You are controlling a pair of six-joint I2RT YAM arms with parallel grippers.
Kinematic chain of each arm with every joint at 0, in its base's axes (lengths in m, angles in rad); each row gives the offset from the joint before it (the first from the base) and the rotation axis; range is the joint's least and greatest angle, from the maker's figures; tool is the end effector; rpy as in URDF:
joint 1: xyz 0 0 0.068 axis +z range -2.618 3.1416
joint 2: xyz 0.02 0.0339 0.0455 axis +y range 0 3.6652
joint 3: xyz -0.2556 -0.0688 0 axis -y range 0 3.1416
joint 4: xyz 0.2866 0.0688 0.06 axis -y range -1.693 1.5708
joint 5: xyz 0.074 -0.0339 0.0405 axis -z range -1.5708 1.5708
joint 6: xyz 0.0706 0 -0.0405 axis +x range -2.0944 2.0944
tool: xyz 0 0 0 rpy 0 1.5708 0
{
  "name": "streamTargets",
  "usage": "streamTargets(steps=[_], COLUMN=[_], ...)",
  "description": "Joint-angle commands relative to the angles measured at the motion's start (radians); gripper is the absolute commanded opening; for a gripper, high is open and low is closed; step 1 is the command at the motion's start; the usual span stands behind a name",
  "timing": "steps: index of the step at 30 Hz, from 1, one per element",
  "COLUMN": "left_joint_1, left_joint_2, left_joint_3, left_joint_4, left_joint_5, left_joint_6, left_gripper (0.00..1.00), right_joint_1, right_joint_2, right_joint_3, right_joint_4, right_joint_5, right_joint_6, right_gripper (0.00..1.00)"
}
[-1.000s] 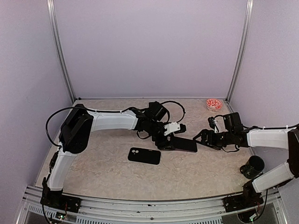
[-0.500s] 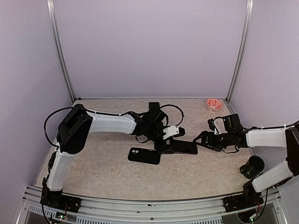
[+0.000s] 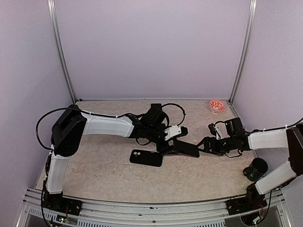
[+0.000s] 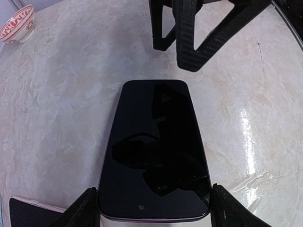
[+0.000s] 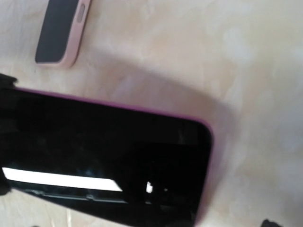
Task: Put the phone into the phone case
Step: Place the phone at the center of the board.
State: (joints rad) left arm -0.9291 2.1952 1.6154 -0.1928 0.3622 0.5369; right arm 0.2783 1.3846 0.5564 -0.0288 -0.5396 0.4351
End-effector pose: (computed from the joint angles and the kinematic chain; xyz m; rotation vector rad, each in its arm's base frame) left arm 0.3046 -0.4494 0.1163 1.7117 1.6293 -0.6168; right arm 0.2773 0.1170 0.0924 -0.0609 2.4992 0.9682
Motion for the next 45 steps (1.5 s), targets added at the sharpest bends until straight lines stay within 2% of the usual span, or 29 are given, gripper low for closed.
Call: streamTargets(steps=[1, 10, 15, 26, 28, 30, 32, 39, 45], left_joint_1=[-0.022, -0.051, -0.067, -0.082, -0.085, -0.085, -0.085, -0.081, -0.072], left_joint_2=[-0.059, 0.043, 0.08, 0.13, 0.134, 0.136, 0.136, 0.154, 0.176], left_joint_3=[0.007, 0.072, 0.067, 0.079, 0.082, 0.082, 0.083, 0.12, 0.146], left_joint_4=[0.031, -0.054, -0.058, -0.12, -0.127, -0.13, -0.138, -0.191, -0.219], left_joint_5=[0.02, -0.051, -0.074, -0.096, -0.103, -0.11, -0.113, -0.125, -0.112], left_joint_6=[-0.023, -0.126, -0.135, -0.136, -0.135, -0.133, -0.127, -0.099, -0.093], left_gripper=[0.0, 0.0, 0.0, 0.0, 0.11, 0.32, 0.44, 0.63, 0.76], right_joint_1=[-0.011, -0.01, -0.01, -0.01, -0.01, -0.01, -0.01, -0.01, -0.008], right_joint_2=[0.031, 0.067, 0.016, 0.008, 0.022, 0.032, 0.041, 0.06, 0.063], right_joint_3=[-0.037, -0.018, -0.013, 0.003, 0.007, 0.008, 0.004, -0.028, -0.041], right_joint_4=[0.08, 0.081, 0.035, 0.014, 0.024, 0.026, 0.057, 0.13, 0.152], right_joint_5=[-0.046, 0.016, 0.091, 0.115, 0.103, 0.089, 0.072, 0.006, -0.014], right_joint_6=[0.047, 0.063, 0.054, 0.053, 0.054, 0.059, 0.067, 0.115, 0.134], right_gripper=[0.99, 0.99, 0.99, 0.99, 1.0, 0.99, 0.99, 0.99, 0.99])
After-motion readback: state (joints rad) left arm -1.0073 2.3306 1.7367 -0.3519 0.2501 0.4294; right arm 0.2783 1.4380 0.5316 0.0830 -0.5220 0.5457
